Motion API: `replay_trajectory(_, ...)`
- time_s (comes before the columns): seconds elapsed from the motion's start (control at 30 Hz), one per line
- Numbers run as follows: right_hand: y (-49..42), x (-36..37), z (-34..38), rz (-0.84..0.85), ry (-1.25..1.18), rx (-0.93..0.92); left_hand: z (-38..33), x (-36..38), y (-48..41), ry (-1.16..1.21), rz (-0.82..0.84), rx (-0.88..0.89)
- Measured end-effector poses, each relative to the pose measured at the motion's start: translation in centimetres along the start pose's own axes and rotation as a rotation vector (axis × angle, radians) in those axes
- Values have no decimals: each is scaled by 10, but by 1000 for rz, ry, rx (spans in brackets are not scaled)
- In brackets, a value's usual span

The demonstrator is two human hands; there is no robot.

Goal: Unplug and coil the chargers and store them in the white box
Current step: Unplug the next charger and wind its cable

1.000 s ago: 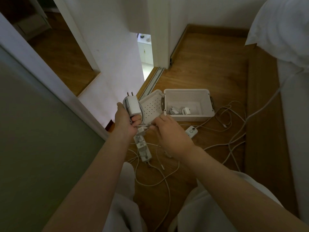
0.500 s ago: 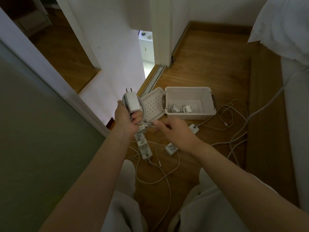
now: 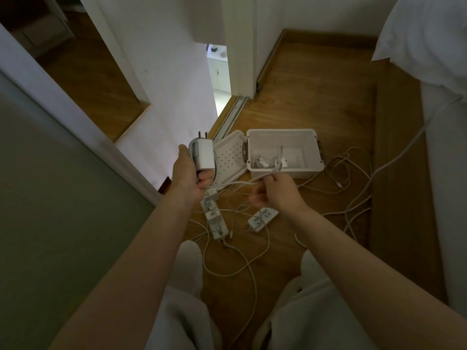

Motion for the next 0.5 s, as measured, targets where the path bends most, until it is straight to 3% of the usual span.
replay_trajectory(0.17, 9, 3, -19, 329, 349, 76, -3, -3, 3, 7, -10, 35)
replay_trajectory(0.3, 20, 11, -11, 473, 741, -24, -3, 1, 4, -66, -39, 71)
replay_trajectory(0.43, 16, 12, 21, 255, 550, -357, 7, 8, 4, -125, -66, 55)
replay_trajectory(0.5, 18, 25, 29, 323, 361, -431, 14, 16, 6, -114, -27, 19)
Point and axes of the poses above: each hand's wrist, its own y-axis away from the middle knuckle, its own x-axis out of the palm, z = x × y, the point moved 8 cm from there along -y, towards the middle knuckle, and after that the axes turned 15 degrees about -x, right-handed, at the moved point
